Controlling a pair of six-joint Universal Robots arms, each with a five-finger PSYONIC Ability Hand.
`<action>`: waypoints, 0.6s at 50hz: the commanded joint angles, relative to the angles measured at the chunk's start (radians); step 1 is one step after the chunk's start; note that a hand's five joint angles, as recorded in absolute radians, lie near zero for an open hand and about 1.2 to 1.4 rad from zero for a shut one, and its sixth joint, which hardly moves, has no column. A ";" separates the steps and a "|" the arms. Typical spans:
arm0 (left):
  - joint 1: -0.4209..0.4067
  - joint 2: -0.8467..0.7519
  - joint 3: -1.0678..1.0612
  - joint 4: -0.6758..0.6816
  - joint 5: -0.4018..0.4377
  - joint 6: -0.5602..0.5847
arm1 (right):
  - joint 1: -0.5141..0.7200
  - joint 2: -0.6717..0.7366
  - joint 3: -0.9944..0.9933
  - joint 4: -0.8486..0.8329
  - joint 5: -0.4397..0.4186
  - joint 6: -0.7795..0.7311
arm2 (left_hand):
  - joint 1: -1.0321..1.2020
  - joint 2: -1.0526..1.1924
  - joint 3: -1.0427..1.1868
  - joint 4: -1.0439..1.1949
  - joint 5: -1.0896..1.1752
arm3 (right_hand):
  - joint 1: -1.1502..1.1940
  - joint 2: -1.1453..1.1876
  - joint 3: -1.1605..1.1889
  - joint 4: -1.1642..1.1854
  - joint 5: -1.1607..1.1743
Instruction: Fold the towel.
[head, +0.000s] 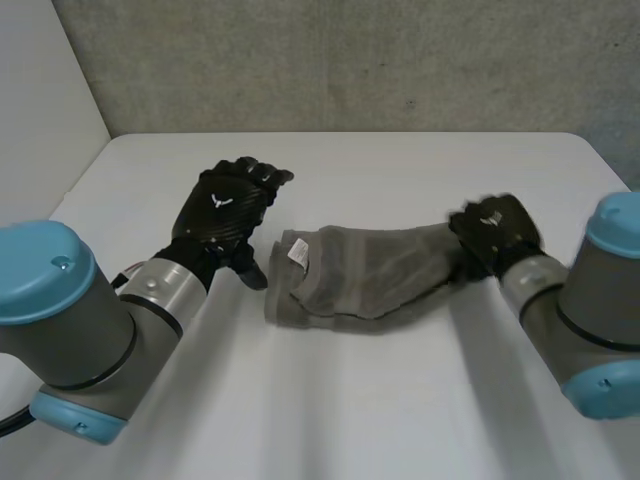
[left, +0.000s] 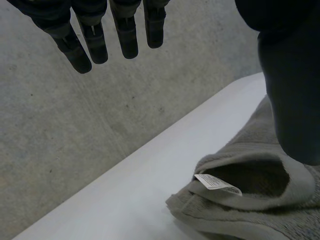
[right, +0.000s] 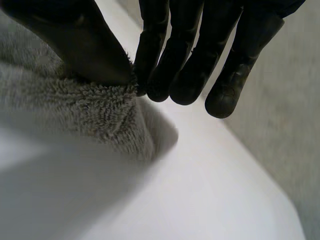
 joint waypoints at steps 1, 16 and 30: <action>0.041 0.051 0.011 0.002 -0.069 -0.015 | 0.284 0.147 -0.242 0.010 -0.127 -0.003 | -0.045 -0.033 -0.023 -0.035 -0.202 | 0.069 0.063 0.062 0.055 0.048; 0.071 0.065 0.009 0.002 -0.127 -0.066 | 0.433 0.321 -0.382 0.095 -0.055 -0.046 | -0.051 -0.039 -0.029 -0.041 -0.207 | -1.153 -1.159 -1.160 -1.167 -1.173; 0.026 0.036 0.051 0.003 -0.130 -0.069 | 0.223 0.031 -0.155 0.061 0.077 0.075 | -0.051 -0.039 -0.029 -0.041 -0.207 | -1.153 -1.159 -1.160 -1.167 -1.173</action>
